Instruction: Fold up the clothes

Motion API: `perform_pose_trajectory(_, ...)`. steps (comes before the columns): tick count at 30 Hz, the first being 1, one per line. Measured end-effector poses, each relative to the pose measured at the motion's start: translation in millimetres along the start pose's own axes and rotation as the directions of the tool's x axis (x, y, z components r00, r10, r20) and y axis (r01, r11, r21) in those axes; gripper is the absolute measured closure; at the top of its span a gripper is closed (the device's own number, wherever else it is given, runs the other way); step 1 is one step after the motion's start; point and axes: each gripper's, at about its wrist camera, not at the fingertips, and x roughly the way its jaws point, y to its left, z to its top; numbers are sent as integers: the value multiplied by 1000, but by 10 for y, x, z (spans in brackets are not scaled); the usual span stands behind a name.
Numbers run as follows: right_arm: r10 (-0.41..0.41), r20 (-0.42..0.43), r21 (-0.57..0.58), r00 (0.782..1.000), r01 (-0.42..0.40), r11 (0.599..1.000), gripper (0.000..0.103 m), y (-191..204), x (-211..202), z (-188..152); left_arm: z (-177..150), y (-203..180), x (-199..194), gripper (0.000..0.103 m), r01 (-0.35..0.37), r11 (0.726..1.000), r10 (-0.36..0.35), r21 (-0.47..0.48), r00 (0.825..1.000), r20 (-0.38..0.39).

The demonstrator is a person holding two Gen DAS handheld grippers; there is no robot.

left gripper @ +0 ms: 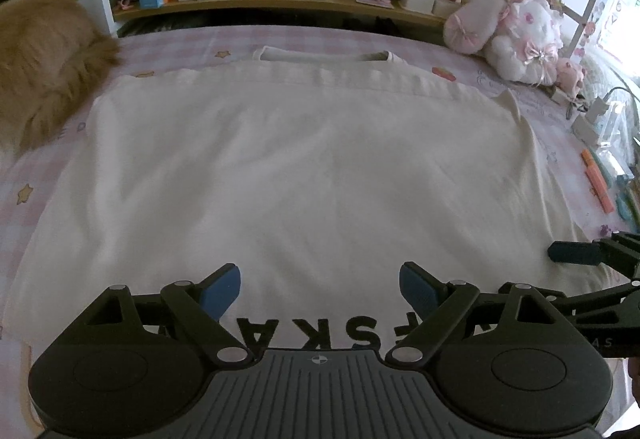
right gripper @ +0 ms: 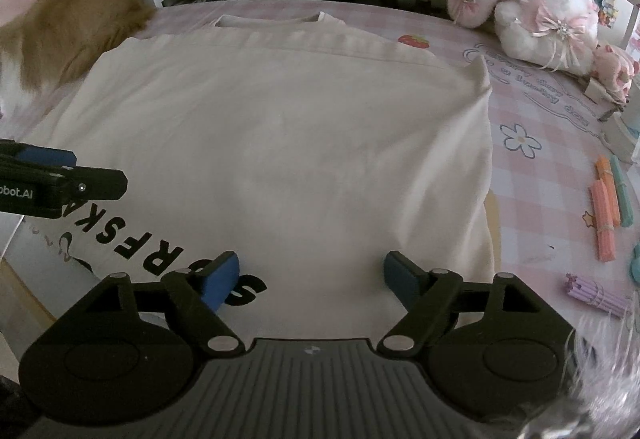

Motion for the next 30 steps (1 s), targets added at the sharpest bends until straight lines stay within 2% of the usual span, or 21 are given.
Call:
perform_pose_trajectory(12,-44,3,6,999,44,999,23,80,-16,-12,-3,29,-17,14,23,999,-24,31,999,35)
perform_pose_trajectory(19,-105,23,34,994,104,994,23,303,-42,-12,-4,268,-111,14,59,995,-66,85,995,77)
perform_pose_trajectory(24,-139,42,10,989,139,990,23,678,-27,2,-3,537,-171,14,93,990,-103,110,990,92)
perform_pose_trajectory(30,-125,83,-107,989,133,985,23,1290,21,122,3,997,-228,14,113,989,-123,99,988,95)
